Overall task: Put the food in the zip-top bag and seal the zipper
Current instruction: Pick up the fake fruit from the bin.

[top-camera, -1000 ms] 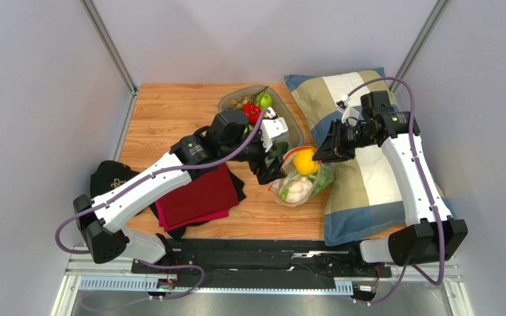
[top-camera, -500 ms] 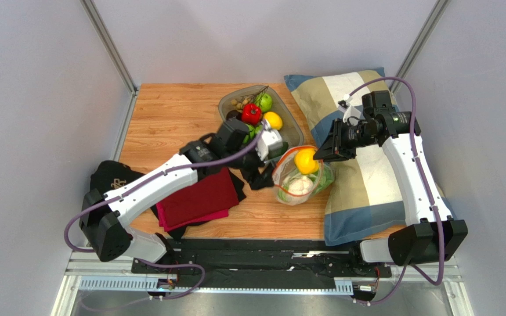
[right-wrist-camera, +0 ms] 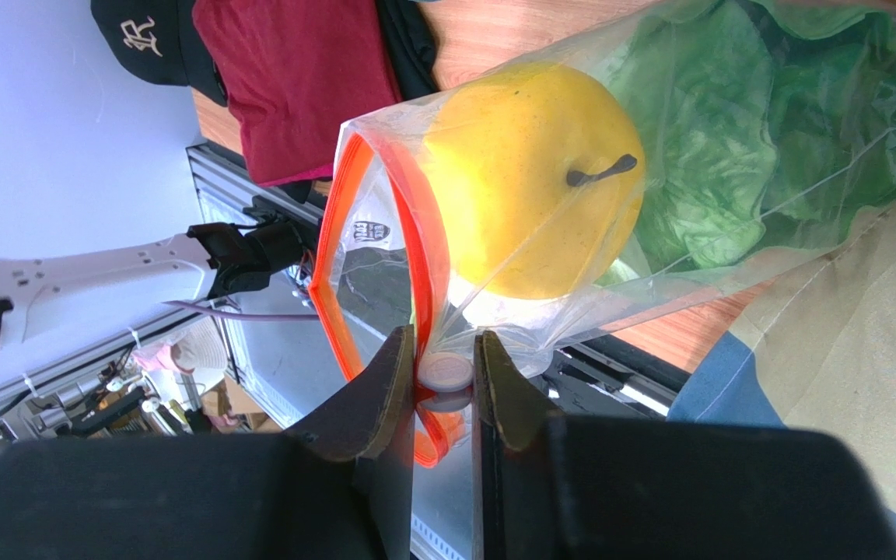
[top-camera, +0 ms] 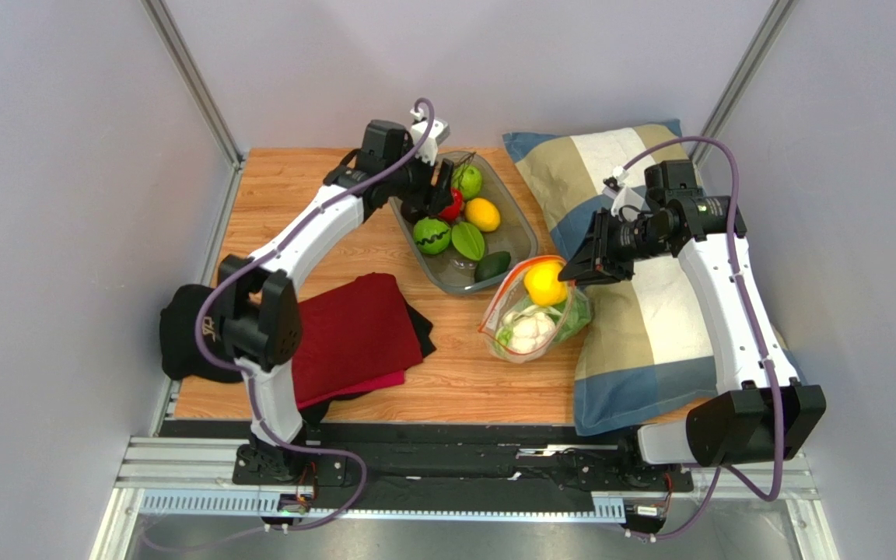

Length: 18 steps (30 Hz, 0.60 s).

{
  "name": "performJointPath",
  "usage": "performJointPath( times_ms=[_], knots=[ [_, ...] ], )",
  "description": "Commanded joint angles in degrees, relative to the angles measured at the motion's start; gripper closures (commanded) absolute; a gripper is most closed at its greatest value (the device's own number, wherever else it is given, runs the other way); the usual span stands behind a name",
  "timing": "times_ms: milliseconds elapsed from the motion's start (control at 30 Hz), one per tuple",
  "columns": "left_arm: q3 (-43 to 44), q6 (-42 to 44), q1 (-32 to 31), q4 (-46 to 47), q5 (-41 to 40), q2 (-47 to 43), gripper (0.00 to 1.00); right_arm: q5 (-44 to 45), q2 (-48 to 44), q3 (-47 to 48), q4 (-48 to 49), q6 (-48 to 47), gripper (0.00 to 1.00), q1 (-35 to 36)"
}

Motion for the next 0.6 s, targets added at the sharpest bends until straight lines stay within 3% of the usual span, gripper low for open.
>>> performJointPath(
  times_ms=[0,100,300,433,567],
  knots=[
    [10.9,5.5,3.3,-1.1,-8.5,9.3,0.26,0.1,0.0,0.5,1.6,0.6,1.00,-0.6],
    [16.0,8.4,4.2,-1.2,-11.4,14.5,0.30,0.1,0.2,0.5,1.5,0.6,1.00,-1.0],
    [22.4,13.2,5.8,-5.6,-11.0,21.8,0.50,0.0,0.4,0.3,1.4,0.4,1.00,-1.3],
    [22.4,17.1,5.8,-8.1,-8.2,23.4,0.51,-0.1,0.9,0.3,1.4,0.5,1.00,-1.5],
    [22.3,18.6,5.6,-12.3,-6.8,25.0,0.43,-0.3,1.2,0.5,1.7,0.6,1.00,-1.6]
  ],
)
